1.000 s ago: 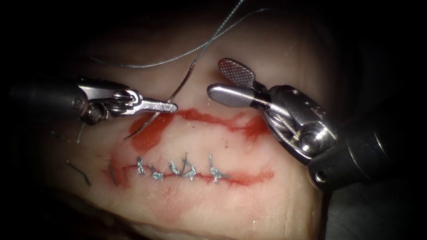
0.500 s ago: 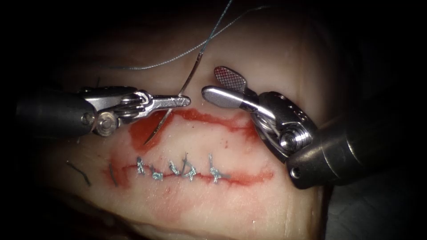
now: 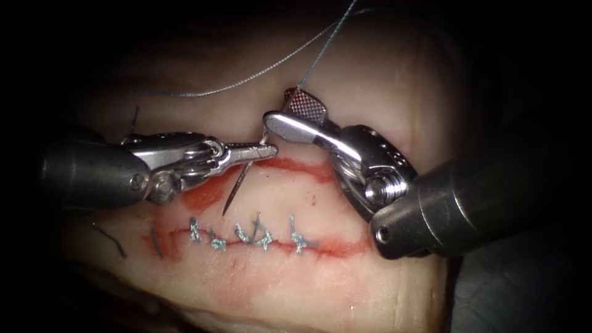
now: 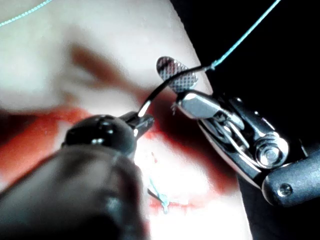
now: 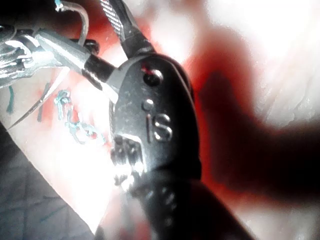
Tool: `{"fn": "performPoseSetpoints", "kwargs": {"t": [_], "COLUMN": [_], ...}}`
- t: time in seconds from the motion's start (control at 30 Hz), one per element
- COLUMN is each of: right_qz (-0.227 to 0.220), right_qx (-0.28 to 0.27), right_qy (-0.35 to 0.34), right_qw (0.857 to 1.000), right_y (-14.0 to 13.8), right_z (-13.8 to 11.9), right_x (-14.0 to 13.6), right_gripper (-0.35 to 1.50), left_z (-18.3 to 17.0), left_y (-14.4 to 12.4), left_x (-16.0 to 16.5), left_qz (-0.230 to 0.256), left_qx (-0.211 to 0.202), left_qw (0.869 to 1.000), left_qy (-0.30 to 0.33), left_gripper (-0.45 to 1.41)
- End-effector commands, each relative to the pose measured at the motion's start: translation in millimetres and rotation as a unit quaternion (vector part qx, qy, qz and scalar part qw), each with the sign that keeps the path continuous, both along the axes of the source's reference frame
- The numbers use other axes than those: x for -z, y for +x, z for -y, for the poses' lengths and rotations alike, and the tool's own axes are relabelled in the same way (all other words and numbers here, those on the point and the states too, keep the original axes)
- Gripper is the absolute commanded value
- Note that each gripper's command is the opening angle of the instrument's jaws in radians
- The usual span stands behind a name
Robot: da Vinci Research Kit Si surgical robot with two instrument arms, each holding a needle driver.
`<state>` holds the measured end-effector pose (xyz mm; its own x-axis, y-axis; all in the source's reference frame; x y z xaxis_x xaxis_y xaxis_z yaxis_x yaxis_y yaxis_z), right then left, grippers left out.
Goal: Wound Closure
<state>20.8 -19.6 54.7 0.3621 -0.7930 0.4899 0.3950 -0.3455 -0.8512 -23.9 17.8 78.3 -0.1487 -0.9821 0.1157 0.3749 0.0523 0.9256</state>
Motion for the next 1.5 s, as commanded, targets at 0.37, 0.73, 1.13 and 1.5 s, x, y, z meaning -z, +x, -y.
{"fn": "performPoseSetpoints", "kwargs": {"t": [0.37, 0.73, 1.13, 1.5], "right_qz": [-0.02, -0.027, 0.123, 0.137], "right_qx": [0.023, 0.034, 0.081, 0.056], "right_qy": [0.007, -0.069, -0.253, -0.269], "right_qw": [1.0, 0.997, 0.956, 0.952], "right_y": [1.2, 0.8, -1.8, -1.8], "right_z": [-0.2, -0.4, -1.5, -5.5], "right_x": [-1.1, -1.5, -2.8, -0.3], "right_gripper": [-0.35, -0.35, -0.35, -0.35], "left_z": [0.0, -0.8, -9.2, -8.3], "left_y": [-0.5, -0.2, 8.9, 10.1], "left_x": [-0.8, -0.7, 2.5, -2.9], "left_qz": [0.004, 0.034, 0.16, 0.139], "left_qx": [-0.006, -0.037, -0.001, -0.068], "left_qw": [1.0, 0.996, 0.935, 0.956], "left_qy": [-0.001, -0.068, -0.318, -0.251], "left_gripper": [-0.45, 0.86, 0.73, 1.25]}}
